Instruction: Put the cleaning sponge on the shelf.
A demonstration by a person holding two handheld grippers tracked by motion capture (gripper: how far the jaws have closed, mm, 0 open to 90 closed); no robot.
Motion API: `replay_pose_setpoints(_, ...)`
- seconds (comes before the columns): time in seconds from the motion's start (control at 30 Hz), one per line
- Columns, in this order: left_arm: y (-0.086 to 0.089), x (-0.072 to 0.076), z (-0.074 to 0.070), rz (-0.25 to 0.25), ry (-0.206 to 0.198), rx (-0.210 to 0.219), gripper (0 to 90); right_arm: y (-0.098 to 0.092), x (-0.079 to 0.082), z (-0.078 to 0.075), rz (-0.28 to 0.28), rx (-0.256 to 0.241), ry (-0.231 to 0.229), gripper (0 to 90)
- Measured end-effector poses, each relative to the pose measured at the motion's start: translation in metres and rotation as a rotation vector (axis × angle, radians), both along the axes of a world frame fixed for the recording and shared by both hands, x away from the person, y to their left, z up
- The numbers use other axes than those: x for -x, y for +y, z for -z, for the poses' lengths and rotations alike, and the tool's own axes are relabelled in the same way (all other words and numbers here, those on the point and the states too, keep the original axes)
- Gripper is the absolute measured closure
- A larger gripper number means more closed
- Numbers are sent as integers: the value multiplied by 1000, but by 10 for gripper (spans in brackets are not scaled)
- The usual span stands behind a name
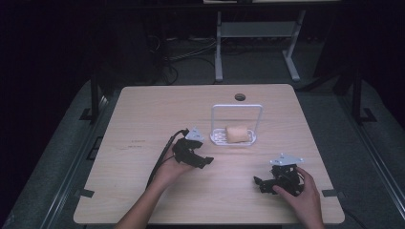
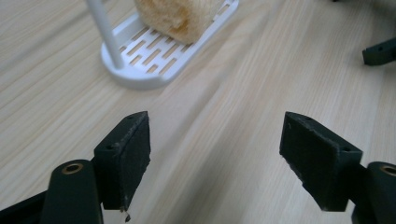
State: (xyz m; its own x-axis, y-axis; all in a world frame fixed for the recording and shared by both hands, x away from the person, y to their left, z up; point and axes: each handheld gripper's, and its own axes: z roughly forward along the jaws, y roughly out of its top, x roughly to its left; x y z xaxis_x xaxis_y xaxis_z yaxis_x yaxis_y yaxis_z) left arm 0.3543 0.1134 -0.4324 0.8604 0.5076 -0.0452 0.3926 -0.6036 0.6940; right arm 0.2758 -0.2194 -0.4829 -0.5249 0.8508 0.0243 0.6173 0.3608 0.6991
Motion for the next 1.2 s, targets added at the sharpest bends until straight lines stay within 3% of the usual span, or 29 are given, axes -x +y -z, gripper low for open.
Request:
replay_pose_setpoints(0.47, 50, 21, 1, -52, -34, 25, 189, 0, 0, 0, 1, 1, -1, 0)
replay_pose_setpoints(0.73, 78, 35, 6, -81, -48, 5, 186, 0, 0, 0, 1, 1, -1, 0)
replay_pose_setpoints(1.2, 114, 61, 21, -129, -59, -19, 185, 0, 0, 0, 1, 1, -1, 0)
